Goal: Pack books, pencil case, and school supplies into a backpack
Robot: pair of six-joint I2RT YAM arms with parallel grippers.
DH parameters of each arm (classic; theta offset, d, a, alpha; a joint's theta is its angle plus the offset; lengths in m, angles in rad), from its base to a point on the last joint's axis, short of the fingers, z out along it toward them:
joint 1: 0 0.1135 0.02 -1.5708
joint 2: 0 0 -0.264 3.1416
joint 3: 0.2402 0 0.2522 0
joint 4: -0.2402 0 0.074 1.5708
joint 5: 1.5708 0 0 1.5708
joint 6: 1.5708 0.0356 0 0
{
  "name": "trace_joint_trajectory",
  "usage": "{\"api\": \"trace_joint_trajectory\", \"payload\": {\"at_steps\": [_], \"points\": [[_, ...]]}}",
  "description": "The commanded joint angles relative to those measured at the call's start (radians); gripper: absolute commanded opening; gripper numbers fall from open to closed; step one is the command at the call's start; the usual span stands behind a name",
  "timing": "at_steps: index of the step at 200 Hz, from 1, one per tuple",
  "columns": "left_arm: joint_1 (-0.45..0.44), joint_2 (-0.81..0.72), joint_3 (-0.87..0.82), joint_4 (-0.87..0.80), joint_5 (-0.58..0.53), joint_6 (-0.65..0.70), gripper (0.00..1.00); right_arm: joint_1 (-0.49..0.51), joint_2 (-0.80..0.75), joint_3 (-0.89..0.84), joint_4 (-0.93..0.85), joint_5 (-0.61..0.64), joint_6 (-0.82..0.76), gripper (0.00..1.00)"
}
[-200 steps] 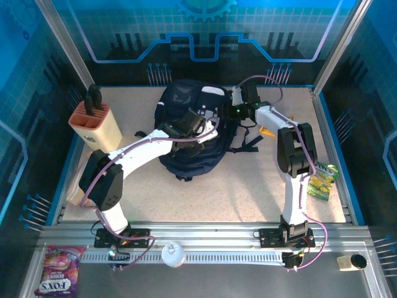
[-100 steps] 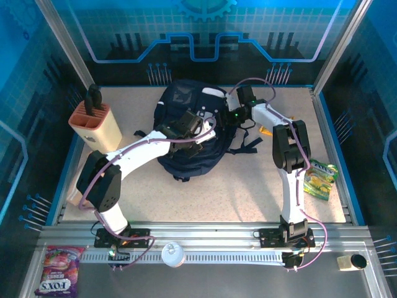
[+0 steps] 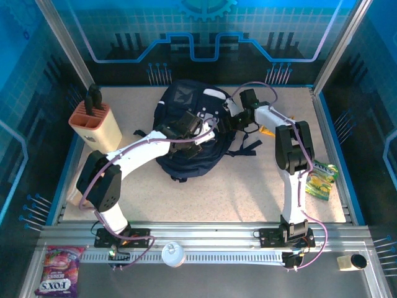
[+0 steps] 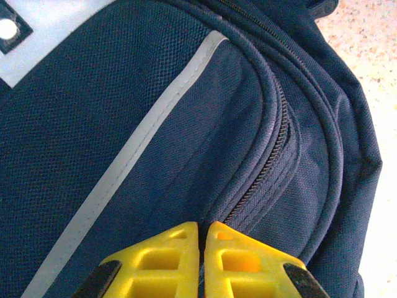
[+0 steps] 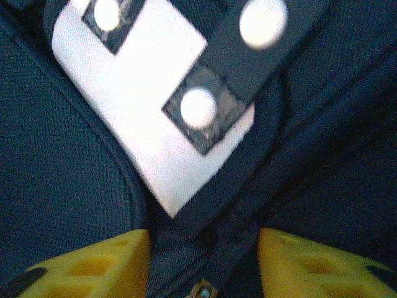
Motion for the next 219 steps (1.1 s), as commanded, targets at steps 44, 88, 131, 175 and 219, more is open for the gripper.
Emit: {"api": "trace_joint_trajectory", "payload": {"at_steps": [44,88,131,175,219], "points": [[0.014,-0.028,-0.015,0.011,-0.009,-0.032,0.10,0.008,-0.035,-0.046,-0.037,-0.016,0.031,0.28],[0.015,-0.024,-0.014,0.010,-0.003,-0.035,0.10,0.060,0.001,-0.004,-0.053,0.197,0.097,0.38],[0.015,-0.024,-0.018,0.011,-0.010,-0.035,0.10,0.067,-0.015,-0.014,-0.058,0.380,0.210,0.16],[0.019,-0.023,-0.023,0.025,-0.016,-0.050,0.09,0.066,-0.128,-0.134,0.049,0.315,0.299,0.06],[0.029,-0.011,-0.013,0.029,0.000,-0.070,0.09,0.067,-0.288,-0.338,0.272,0.106,0.307,0.04]]}}
